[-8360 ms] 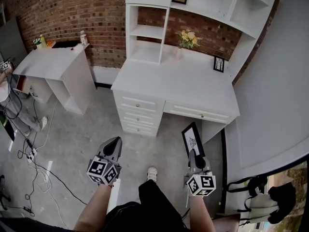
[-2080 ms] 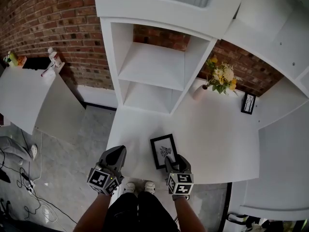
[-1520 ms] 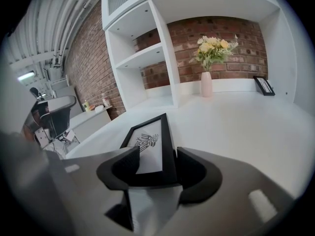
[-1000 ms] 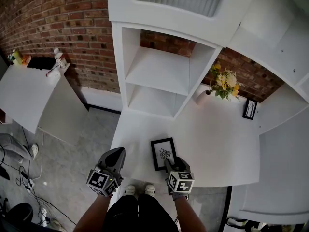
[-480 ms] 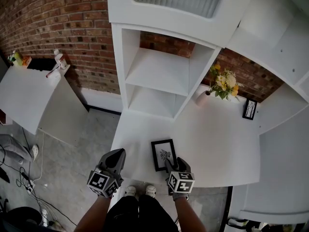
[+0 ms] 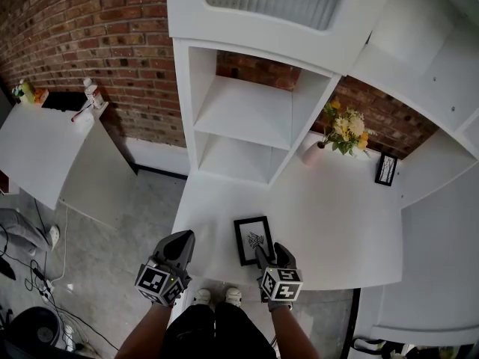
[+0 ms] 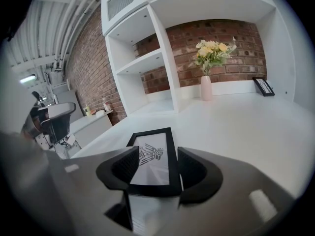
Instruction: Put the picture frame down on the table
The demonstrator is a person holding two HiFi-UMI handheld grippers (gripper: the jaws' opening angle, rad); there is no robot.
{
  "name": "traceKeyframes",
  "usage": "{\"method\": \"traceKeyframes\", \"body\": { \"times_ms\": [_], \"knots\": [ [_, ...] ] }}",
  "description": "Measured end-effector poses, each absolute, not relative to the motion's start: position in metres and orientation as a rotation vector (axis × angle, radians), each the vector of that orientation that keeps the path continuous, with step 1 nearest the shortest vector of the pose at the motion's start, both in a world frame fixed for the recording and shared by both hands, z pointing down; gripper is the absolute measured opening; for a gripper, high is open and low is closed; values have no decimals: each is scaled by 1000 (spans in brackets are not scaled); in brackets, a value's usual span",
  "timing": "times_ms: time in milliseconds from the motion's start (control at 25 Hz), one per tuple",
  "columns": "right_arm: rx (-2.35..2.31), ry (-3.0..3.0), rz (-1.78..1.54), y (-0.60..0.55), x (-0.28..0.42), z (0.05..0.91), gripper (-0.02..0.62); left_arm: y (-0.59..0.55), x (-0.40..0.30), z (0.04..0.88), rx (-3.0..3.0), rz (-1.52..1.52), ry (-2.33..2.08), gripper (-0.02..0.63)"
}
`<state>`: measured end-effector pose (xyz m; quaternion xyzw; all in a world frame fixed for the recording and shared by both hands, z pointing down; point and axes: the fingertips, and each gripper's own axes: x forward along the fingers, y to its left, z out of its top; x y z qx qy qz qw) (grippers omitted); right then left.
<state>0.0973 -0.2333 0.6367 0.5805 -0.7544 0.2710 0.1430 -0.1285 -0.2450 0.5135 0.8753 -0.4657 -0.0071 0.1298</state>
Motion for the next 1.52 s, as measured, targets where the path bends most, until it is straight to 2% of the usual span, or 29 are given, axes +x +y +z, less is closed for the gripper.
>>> {"method": "traceKeyframes", "body": {
  "times_ms": [80, 240, 320, 400, 440, 1520],
  "knots": [
    [1677, -2195, 756, -234, 97, 631, 240, -246, -128, 513, 2546, -23, -1352, -5],
    [1693, -2213, 698, -234, 100, 621, 167, -246, -123, 509, 2545, -23, -1337, -4],
    [1713, -2204, 669, -234, 104, 617, 109, -247, -122, 508, 2546, -21, -1330, -5],
    [1738, -2200, 638, -233, 108, 612, 23, -248, -121, 507, 2554, -32, -1334, -5],
    [1743, -2207, 625, -233, 109, 609, 5, -248, -121, 507, 2560, -37, -1337, -5],
    [1734, -2498, 296, -227, 106, 514, 3, -253, -109, 486, 2596, -89, -1315, -4]
  ]
}}
